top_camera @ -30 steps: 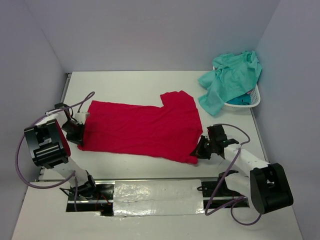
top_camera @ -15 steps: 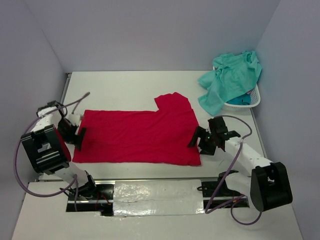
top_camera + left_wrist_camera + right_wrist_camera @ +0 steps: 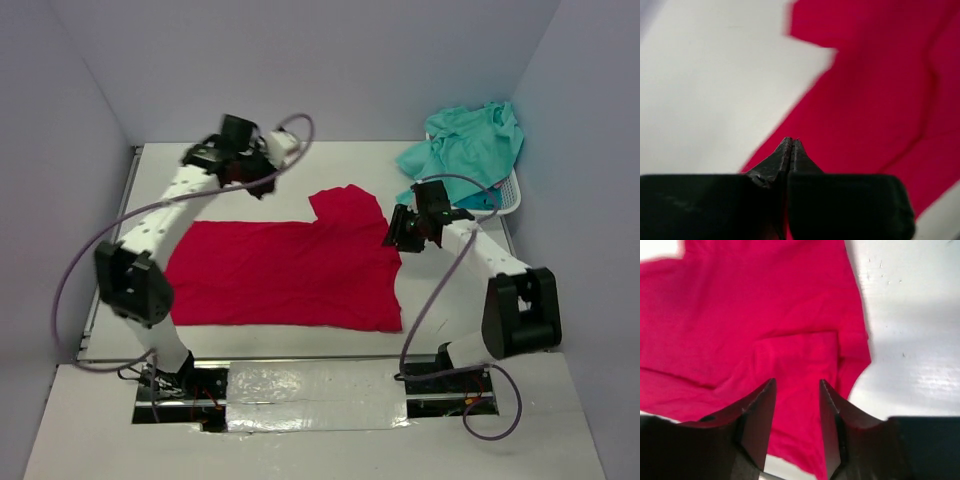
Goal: Fold and stack the t-shirts
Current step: Fold the flattened tshirt in 1/3 of the way
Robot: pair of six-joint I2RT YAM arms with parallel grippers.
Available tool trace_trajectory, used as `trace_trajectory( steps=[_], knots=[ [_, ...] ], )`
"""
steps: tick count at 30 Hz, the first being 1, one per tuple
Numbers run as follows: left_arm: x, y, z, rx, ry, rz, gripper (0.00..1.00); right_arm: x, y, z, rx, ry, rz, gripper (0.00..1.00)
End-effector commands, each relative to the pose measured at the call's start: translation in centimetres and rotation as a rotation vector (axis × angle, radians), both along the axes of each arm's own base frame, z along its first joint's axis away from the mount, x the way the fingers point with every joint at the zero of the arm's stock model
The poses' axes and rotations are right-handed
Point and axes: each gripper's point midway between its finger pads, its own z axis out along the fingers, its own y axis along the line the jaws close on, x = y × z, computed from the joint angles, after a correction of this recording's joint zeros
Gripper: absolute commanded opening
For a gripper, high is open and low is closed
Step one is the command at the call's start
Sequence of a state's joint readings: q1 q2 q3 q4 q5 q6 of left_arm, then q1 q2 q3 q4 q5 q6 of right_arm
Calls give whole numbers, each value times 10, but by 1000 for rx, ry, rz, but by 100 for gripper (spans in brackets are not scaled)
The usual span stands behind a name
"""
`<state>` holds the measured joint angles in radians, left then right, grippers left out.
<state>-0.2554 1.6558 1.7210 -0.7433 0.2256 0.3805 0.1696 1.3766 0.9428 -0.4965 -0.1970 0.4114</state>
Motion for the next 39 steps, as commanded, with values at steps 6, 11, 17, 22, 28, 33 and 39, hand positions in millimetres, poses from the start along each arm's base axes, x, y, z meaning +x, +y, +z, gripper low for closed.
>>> trace_trajectory(
  steps=[6, 11, 17, 22, 28, 33, 39],
  knots=[
    [-65, -153, -118, -90, 409, -337, 25, 24, 11, -43, 8, 66, 84, 59],
    [-87, -185, -149, -131, 502, -391, 28, 31, 7, -59, -24, 80, 86, 59],
    [-97, -196, -163, -134, 546, -417, 30, 26, 9, -67, -17, 84, 101, 19],
    [-93, -204, -161, -133, 541, -422, 29, 15, 3, -43, -50, 18, 101, 0],
    [-91, -222, -153, -133, 494, -456, 31, -24, 29, -24, -45, -37, 228, 0],
    [-79, -235, -141, -170, 454, -450, 31, -86, 48, -38, 7, 50, 274, 0],
    [-80, -239, -140, -192, 454, -448, 30, -158, 57, -69, 128, 194, 216, 0]
  ],
)
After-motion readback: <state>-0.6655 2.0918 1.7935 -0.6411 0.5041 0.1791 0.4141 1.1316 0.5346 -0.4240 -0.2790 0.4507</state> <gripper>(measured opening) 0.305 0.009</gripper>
